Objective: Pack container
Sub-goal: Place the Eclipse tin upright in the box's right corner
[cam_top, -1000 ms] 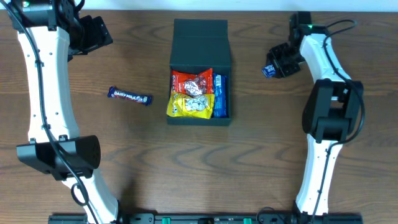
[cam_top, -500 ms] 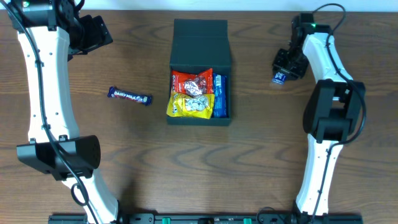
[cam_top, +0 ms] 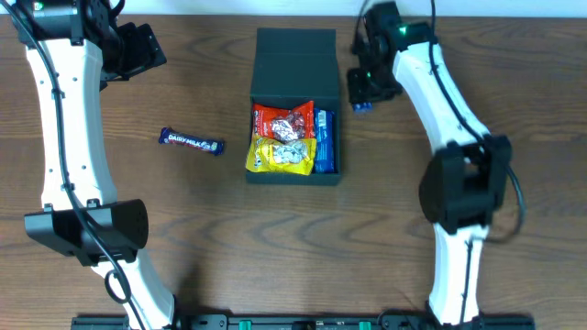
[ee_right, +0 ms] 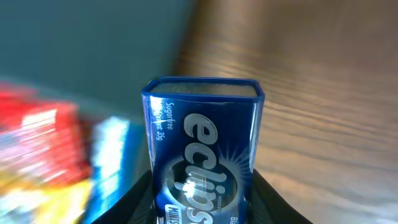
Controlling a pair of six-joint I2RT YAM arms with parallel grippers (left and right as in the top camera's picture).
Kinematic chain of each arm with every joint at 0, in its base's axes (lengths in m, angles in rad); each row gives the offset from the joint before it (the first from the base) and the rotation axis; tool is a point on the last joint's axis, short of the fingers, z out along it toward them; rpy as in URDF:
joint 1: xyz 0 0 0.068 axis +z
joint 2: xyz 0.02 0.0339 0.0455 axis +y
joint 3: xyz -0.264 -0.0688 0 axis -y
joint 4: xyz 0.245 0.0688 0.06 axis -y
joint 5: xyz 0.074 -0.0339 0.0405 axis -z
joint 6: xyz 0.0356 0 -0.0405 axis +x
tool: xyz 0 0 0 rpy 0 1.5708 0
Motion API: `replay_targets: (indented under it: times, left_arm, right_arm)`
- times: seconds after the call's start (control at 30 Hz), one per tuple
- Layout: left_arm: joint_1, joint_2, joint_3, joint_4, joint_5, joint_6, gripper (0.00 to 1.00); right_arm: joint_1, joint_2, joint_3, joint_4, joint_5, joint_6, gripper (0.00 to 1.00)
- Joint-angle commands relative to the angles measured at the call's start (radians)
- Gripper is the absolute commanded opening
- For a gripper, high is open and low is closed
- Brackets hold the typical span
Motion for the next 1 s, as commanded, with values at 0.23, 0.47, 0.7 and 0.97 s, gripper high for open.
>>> replay_targets:
  times: [0.23, 0.47, 0.7, 0.97]
  left_arm:
    - [0.006, -0.020, -0.002, -0.005, -0.005, 0.000, 0.95]
    - [0.006, -0.020, -0.002, -0.005, -0.005, 0.000, 0.95]
    - [0.006, -0.020, -0.002, -0.005, -0.005, 0.000, 0.95]
    - [0.000, -0.020, -0.097, 0.016, -0.006, -0.001, 0.95]
  right_arm:
    - [0.141, -0.066, -0.029, -0.090, -0.025, 0.170, 0.01]
    - [0.174, -0.066, -0.172, -0.032, -0.026, 0.323, 0.11]
    - [0.170, -0.067, -0.168, -0.008, -0.031, 0.323, 0.88]
    - [0.119, -0.114, -0.130, 0.017, -0.014, 0.323, 0.87]
